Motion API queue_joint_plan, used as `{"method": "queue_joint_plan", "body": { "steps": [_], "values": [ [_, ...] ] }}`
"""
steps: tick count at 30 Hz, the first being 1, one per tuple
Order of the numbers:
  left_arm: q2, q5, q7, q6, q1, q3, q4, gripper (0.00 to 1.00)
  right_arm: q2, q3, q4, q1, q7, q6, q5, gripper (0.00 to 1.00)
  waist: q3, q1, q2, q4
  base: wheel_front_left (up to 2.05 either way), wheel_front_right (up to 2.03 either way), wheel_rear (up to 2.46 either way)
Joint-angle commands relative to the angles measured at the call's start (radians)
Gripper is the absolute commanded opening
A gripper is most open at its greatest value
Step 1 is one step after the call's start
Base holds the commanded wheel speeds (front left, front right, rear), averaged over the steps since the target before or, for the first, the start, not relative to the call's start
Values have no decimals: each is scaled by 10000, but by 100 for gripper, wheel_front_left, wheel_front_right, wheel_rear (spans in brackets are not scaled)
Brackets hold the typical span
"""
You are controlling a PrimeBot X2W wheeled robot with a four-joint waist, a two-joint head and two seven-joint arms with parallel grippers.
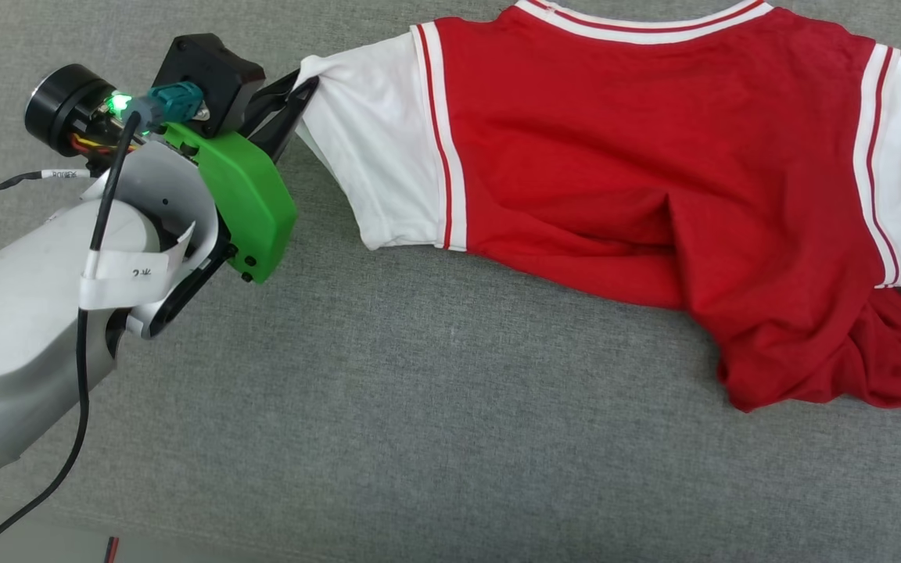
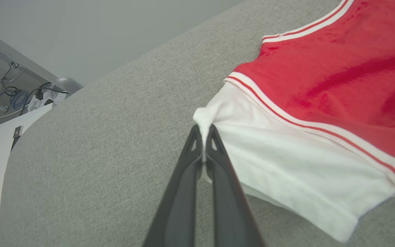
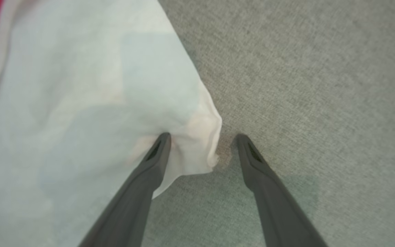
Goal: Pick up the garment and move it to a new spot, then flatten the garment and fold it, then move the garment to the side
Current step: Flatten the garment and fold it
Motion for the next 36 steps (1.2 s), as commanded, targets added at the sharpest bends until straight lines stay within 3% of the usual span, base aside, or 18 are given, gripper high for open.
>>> {"method": "queue_joint_plan", "body": {
  "steps": [1,2,3,21,29,36],
  "values": [
    [-13,68,-95,74,-125,37,39,0,459,739,499,600,37,-7,86,47,-45,1,0,-64,0,0,0],
    [5,63,-105,68,-105,30,68,0,464,801,515,564,-61,-7,138,7,-92,1,0,-103,0,0,0],
    [18,65,-120,67,-88,22,98,0,468,829,531,516,-163,-7,171,0,-142,1,0,-134,0,0,0],
    [267,64,-781,15,18,192,220,0,489,347,-181,-549,-4790,-7,-611,0,-2581,1,0,-900,0,0,0],
    [581,325,-1250,239,-440,631,-293,0,439,-726,-897,-398,-5668,-7,-944,0,-3390,1,0,-1221,0,0,0],
    [524,653,-1399,302,-1391,1073,-571,0,555,-1923,-1448,-686,-5859,-7,-1309,0,-3726,1,0,-1341,0,0,0]
  ]
}}
